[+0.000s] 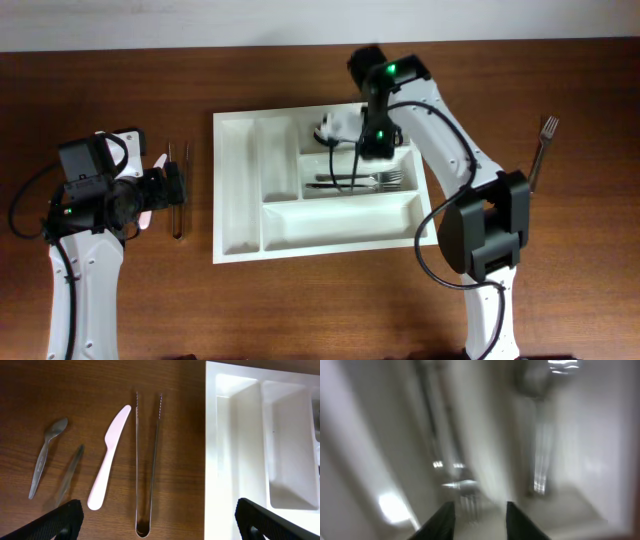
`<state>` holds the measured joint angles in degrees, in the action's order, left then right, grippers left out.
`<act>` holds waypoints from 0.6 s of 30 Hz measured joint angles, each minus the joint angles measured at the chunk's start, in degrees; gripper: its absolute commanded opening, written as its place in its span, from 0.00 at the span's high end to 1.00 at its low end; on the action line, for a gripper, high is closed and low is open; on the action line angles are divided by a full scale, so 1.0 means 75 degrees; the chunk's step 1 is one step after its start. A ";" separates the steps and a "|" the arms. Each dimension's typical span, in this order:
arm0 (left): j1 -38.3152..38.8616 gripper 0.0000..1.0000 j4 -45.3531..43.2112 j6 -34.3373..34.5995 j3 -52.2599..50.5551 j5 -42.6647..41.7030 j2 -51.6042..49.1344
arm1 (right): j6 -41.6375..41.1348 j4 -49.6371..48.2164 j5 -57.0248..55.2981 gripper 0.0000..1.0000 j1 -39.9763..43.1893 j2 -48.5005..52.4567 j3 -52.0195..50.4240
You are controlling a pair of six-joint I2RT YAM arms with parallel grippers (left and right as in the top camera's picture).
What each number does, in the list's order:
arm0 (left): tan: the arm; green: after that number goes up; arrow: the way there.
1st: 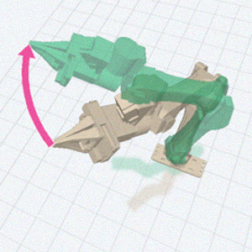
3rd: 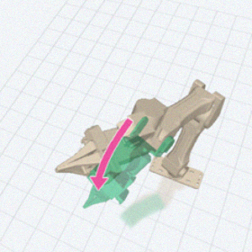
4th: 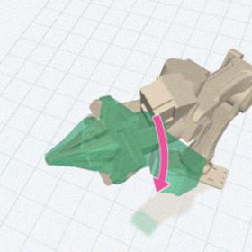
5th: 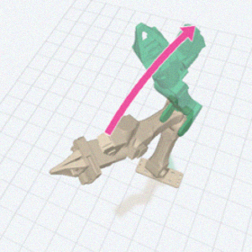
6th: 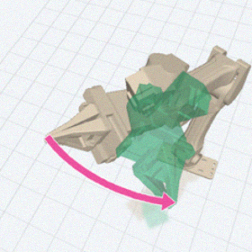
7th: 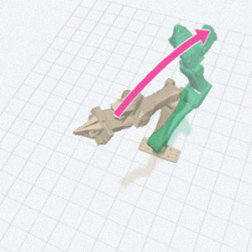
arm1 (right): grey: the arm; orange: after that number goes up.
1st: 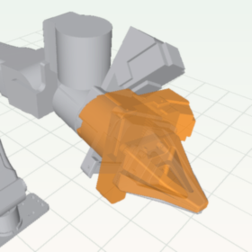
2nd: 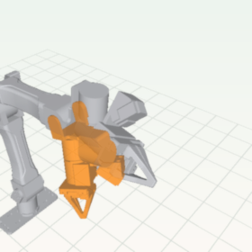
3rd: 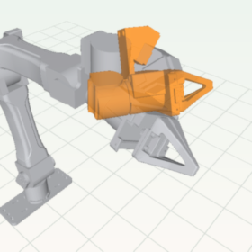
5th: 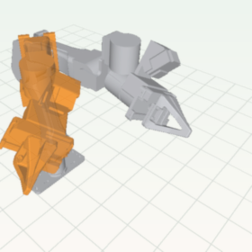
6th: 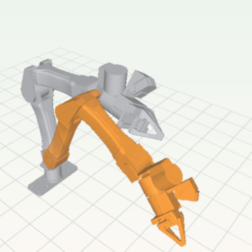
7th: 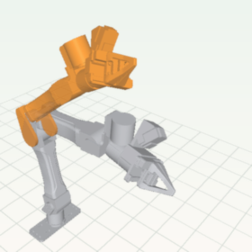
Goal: Pack container
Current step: 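Carry the fork into the middle-right compartment and release, then return the right gripper and grasp the last fork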
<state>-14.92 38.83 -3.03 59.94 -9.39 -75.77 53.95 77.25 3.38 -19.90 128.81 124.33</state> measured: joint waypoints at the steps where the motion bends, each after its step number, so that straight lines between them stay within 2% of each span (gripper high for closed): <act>1: 0.0000 0.01 0.0003 0.0000 0.0000 0.0000 0.0000 | -0.0498 0.0023 -0.0041 0.50 0.0096 -0.0009 0.0297; 3: 0.0000 0.01 0.0000 0.0000 0.0000 0.0000 0.0000 | -0.1818 0.0184 -0.0079 0.46 0.0443 -0.0047 0.0997; 8: 0.0000 0.01 0.0000 0.0000 0.0003 0.0003 0.0000 | -0.4637 0.0367 0.0032 0.46 0.2046 -0.0344 0.2145; 13: 0.0000 0.01 0.0000 0.0000 0.0000 0.0003 0.0000 | -0.7047 0.0329 0.0277 0.50 0.4153 -0.0423 0.2110; 18: 0.0000 0.01 0.0000 0.0000 0.0003 0.0009 0.0000 | -0.8623 -0.0160 0.0309 0.51 0.5683 -0.0280 0.1524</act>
<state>-14.92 38.83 -3.03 59.96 -9.32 -75.77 -10.72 76.05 5.69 22.72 126.72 135.76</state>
